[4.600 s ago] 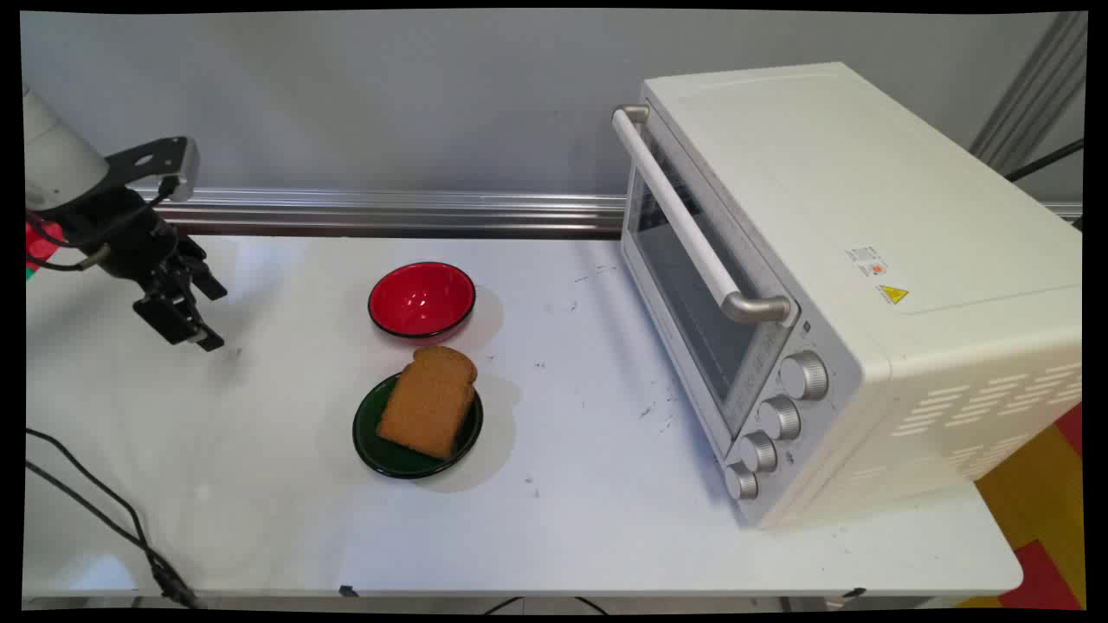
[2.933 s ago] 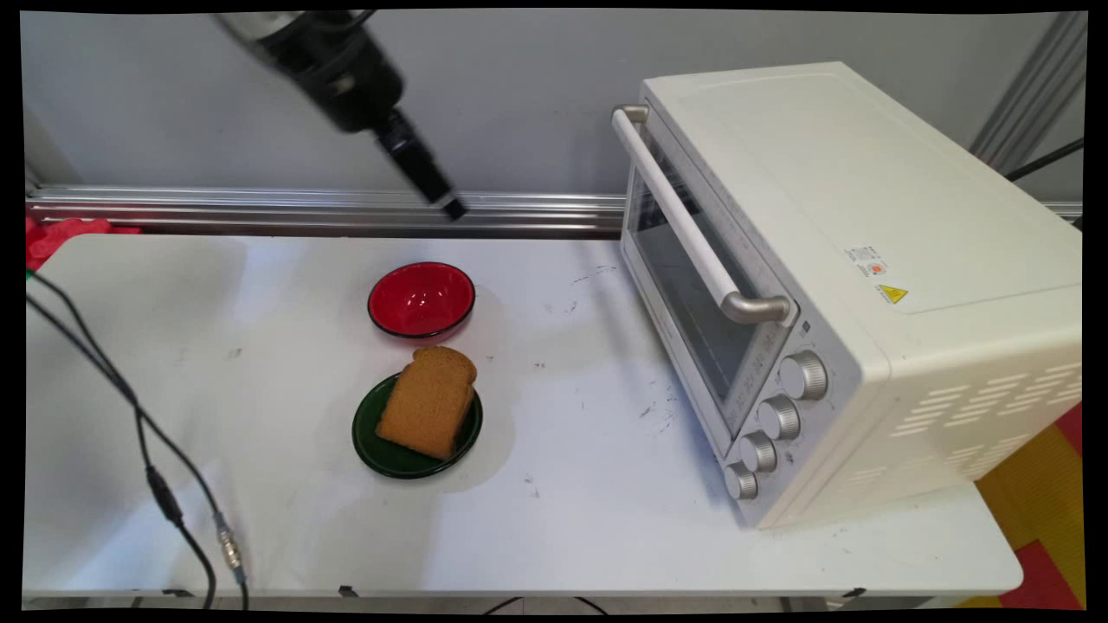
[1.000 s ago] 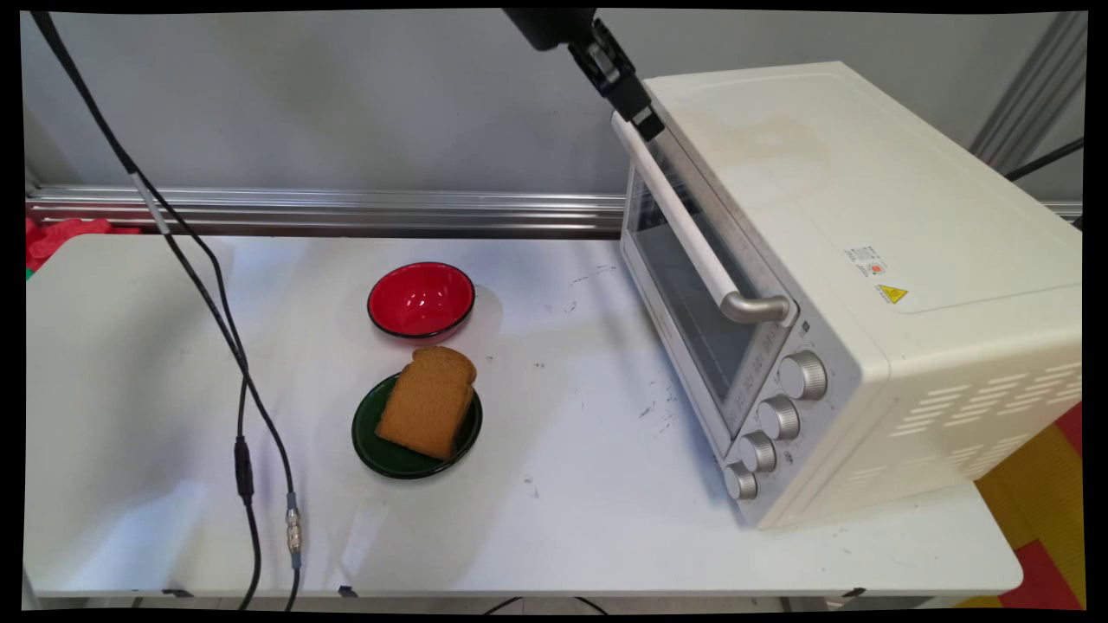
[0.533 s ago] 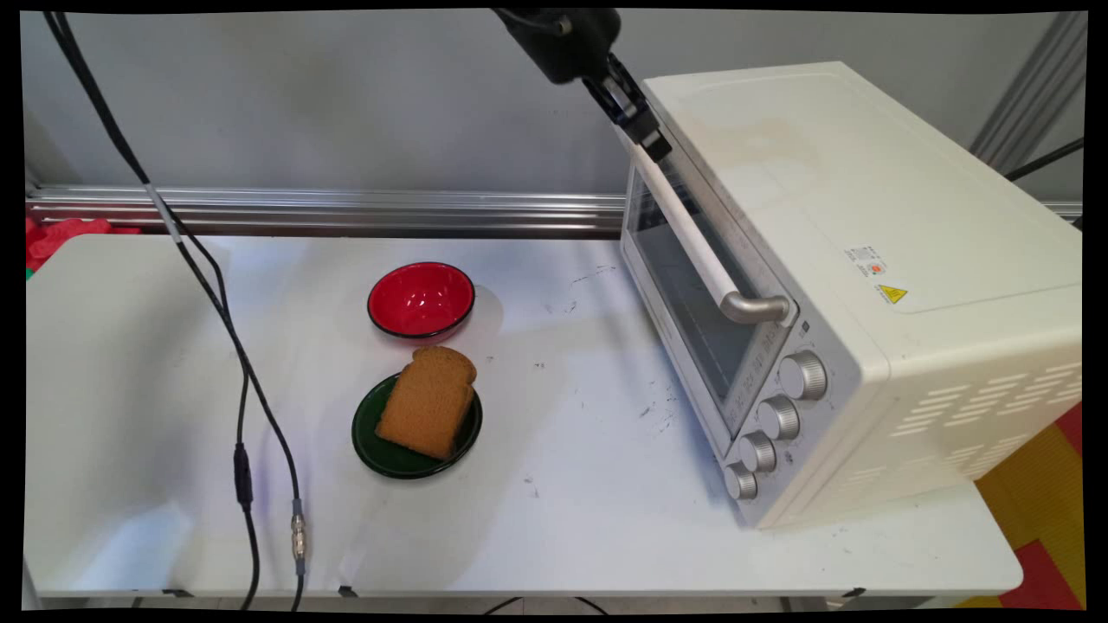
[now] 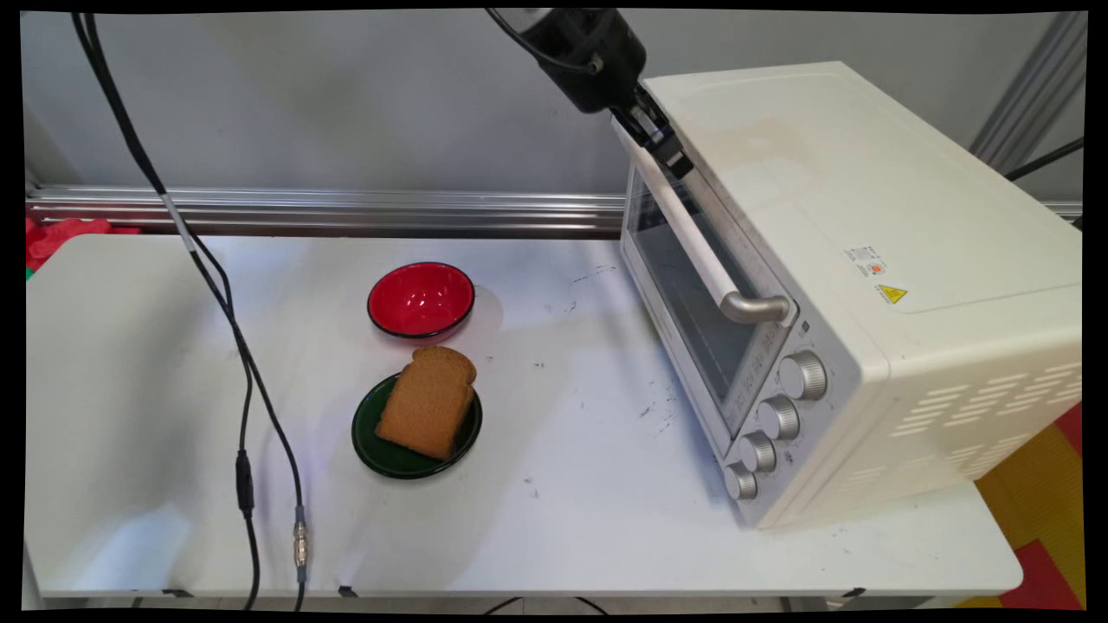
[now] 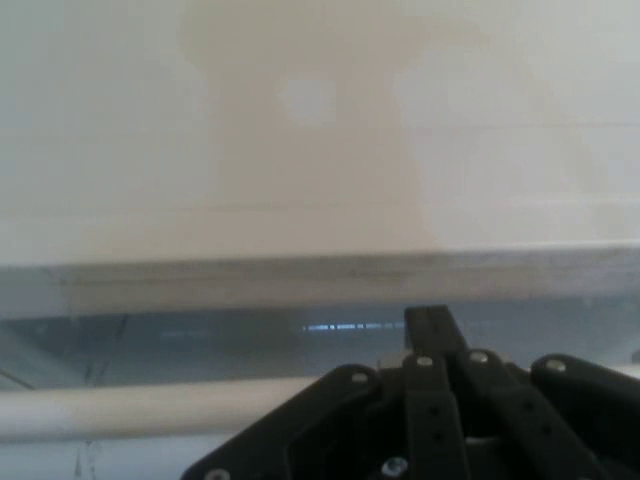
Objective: Open the oven
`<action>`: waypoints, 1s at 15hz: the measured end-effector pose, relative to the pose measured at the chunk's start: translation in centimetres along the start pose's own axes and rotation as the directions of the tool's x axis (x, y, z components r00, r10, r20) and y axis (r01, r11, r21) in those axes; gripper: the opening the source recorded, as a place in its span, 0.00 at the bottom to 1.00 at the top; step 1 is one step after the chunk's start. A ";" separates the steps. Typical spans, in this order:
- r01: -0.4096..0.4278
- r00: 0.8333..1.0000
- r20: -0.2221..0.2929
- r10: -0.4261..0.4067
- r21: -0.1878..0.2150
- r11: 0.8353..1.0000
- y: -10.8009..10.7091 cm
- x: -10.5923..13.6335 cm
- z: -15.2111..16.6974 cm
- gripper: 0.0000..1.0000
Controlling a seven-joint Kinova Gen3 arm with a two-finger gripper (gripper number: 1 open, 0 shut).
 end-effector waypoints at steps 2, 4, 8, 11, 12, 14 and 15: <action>0.002 1.000 -0.004 -0.002 0.005 1.000 -0.1 -0.1 0.9 0.00; 0.002 1.000 -0.005 -0.002 0.010 1.000 -0.2 -0.4 1.7 0.00; 0.001 1.000 0.003 -0.001 0.016 1.000 -0.2 -1.2 2.9 0.00; 0.000 1.000 0.019 -0.001 0.013 1.000 -0.2 -2.2 3.3 0.00; 0.000 1.000 0.024 0.000 0.011 1.000 -0.1 -2.5 3.3 0.00; 0.001 0.999 0.042 -0.002 0.009 1.000 0.0 -3.6 3.0 0.00; 0.003 0.999 0.051 -0.004 0.008 1.000 0.0 -4.2 2.7 0.00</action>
